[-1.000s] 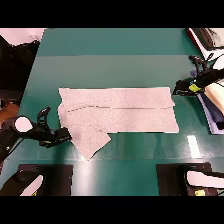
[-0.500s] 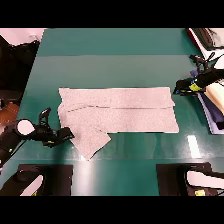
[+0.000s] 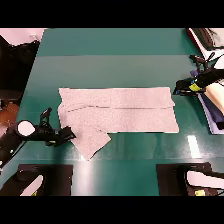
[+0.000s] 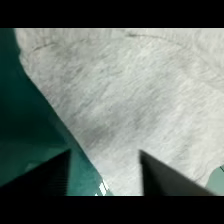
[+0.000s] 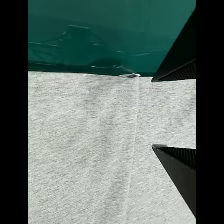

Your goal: Fold the shirts.

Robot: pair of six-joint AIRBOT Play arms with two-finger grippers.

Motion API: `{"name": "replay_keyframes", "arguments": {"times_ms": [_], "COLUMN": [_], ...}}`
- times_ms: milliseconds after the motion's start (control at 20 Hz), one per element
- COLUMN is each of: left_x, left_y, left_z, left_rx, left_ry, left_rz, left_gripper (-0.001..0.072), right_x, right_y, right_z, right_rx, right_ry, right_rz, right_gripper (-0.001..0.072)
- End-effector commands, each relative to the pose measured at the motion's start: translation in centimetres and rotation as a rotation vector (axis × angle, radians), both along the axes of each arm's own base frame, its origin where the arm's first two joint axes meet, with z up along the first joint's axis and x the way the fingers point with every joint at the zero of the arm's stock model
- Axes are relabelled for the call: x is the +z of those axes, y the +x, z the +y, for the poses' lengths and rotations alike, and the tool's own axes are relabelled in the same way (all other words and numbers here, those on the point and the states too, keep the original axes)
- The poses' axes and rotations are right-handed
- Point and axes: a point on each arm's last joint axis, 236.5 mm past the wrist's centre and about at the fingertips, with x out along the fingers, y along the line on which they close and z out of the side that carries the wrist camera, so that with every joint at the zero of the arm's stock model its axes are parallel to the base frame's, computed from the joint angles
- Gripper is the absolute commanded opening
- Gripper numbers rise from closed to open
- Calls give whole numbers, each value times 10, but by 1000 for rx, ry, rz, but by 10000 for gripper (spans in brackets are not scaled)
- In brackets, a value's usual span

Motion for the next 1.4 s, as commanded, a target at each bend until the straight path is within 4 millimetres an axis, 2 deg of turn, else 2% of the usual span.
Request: {"name": "replay_keyframes", "arguments": {"times_ms": [0,150,200,250,350,500,700,800,900,1000,1150,1350], "left_x": [5,5,5,5,6,8,30,44,55,60,60,60], "left_y": [11,12,12,12,12,9,4,9,19,26,26,25], "left_z": [-5,-5,-5,-6,-7,-11,-17,-20,-21,-21,-21,-21], "left_rx": [-5,-1,-1,0,-2,-26,-173,-222,-223,-218,-232,-234], "left_ry": [-21,-23,-24,-27,-33,-48,-55,-59,-58,-57,-55,-56], "left_rz": [-53,-56,-56,-56,-58,-57,-71,-101,-136,-161,-168,-165], "left_gripper": [380,378,312,184,27,25,25,25,25,25,25,25], "right_x": [0,0,0,0,0,-1,-10,-21,-34,-45,-65,-89], "right_y": [-2,-3,-4,-4,-6,-13,-49,-70,-96,-120,-151,-168], "right_z": [1,1,1,1,1,2,4,7,0,-10,-14,-15], "right_rx": [2,3,3,3,5,12,41,32,30,33,1,-24], "right_ry": [1,2,2,2,3,6,6,5,-34,-82,-64,-56], "right_rz": [7,13,15,16,23,55,145,147,164,201,272,302], "right_gripper": [453,453,453,453,452,451,447,448,448,452,452,452]}}
